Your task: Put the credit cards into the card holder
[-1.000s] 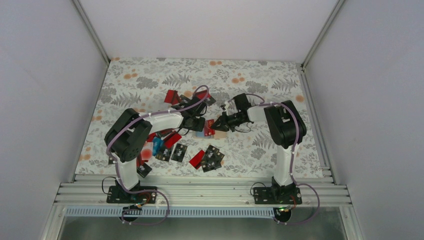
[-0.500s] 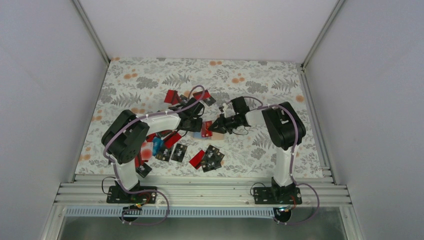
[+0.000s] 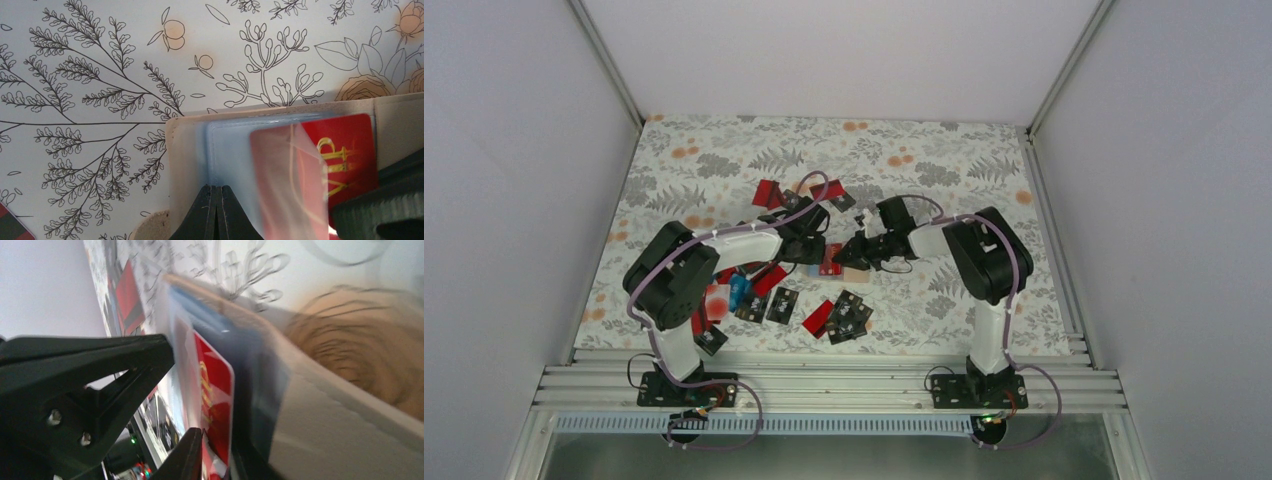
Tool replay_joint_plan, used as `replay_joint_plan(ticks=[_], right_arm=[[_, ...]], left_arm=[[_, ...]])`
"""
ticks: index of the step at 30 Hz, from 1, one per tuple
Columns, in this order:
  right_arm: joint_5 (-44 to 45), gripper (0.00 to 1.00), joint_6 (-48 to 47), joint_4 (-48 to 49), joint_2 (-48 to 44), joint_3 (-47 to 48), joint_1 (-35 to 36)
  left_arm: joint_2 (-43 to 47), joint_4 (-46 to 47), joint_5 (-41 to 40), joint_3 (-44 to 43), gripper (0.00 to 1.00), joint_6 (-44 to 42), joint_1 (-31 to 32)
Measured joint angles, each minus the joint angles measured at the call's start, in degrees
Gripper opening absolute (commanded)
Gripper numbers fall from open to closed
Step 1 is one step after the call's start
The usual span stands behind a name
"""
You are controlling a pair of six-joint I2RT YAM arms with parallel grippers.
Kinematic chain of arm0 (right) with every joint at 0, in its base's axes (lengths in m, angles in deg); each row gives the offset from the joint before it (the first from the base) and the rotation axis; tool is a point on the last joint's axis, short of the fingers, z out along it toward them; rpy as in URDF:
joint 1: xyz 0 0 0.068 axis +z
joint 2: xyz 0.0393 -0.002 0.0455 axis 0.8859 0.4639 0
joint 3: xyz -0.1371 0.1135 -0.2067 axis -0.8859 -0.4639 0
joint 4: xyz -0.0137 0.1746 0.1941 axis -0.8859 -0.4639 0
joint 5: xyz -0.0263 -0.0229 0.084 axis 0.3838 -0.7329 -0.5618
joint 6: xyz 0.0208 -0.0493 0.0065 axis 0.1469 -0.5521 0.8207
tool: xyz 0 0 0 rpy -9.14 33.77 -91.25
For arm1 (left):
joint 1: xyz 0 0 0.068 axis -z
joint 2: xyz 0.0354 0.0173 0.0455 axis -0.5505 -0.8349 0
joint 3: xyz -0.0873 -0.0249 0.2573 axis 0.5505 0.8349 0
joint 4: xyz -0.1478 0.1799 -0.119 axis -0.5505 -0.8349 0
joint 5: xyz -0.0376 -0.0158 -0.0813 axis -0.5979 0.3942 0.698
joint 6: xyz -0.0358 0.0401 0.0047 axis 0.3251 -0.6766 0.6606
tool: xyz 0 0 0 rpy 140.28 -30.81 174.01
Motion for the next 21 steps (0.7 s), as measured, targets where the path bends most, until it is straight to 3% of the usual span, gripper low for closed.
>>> replay_joint_plan(ticks=[7, 12, 21], right_arm=[[2.95, 0.29, -2.84, -4.07, -2.62, -0.13, 1.55], [4.63, 0.41, -6.47, -9.75, -3.76, 1.57, 1.88], [7.26, 0.39, -10.23, -15.69, -5.01, 3.06, 2.1]], left_arm=[[1.18, -2.89, 0.11, 0.37, 0.03, -0.04, 0.39], [1.75, -4.94, 0.15, 0.28, 0.03, -0.22, 0.72], [3.69, -9.64, -1.29, 0.31, 0.03, -0.28, 0.7]])
